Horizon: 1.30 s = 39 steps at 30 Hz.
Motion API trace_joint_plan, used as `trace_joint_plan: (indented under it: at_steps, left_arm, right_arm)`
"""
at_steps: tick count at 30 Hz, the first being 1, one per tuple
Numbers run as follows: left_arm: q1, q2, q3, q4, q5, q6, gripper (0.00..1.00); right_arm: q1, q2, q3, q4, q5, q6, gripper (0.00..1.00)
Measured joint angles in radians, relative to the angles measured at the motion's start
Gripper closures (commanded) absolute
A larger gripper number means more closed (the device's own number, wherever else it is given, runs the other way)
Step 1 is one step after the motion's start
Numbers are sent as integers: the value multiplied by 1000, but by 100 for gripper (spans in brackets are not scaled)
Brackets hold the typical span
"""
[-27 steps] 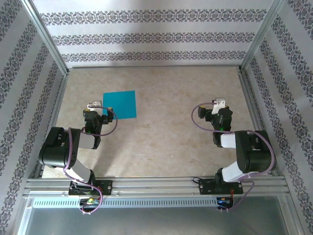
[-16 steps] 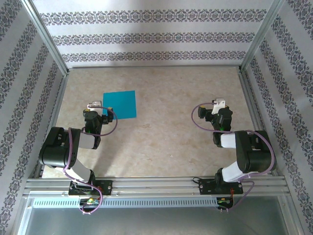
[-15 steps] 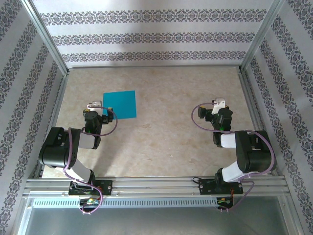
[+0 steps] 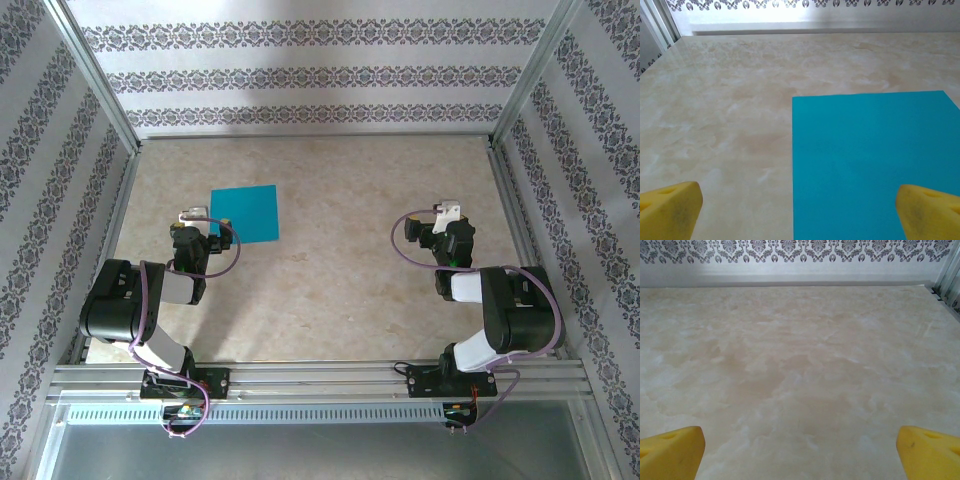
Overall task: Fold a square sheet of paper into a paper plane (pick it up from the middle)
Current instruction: Move the square sheet of paper to the center of the table.
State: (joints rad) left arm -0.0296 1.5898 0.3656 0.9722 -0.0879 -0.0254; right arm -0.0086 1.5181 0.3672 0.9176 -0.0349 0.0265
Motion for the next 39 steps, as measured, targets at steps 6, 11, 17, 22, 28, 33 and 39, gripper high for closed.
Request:
trace_joint_plan:
  at_steps: [6, 11, 17, 22, 28, 33, 39]
  left_arm:
    - [0, -1, -11, 14, 3, 0, 1]
    - [0, -94, -20, -57, -6, 0, 1]
    - [0, -346, 56, -271, -28, -51, 1]
    - [0, -441, 190, -504, 14, -204, 1]
    - [2, -326, 323, -652, 293, -372, 0]
    - [2, -128, 390, -722, 467, -509, 0]
    - [3, 84, 575, -892, 483, -594, 1]
  right_arm:
    - [11, -6, 0, -12, 25, 0, 2]
    - [89, -132, 21, -156, 142, -16, 2]
    - [162, -328, 169, -437, 234, 53, 2]
    - [162, -377, 282, -657, 193, 196, 2]
    - [162, -309, 360, -841, 10, 346, 2]
    - [162, -242, 372, -916, -68, 433, 2]
    - [162, -195, 403, -954, -111, 481, 2]
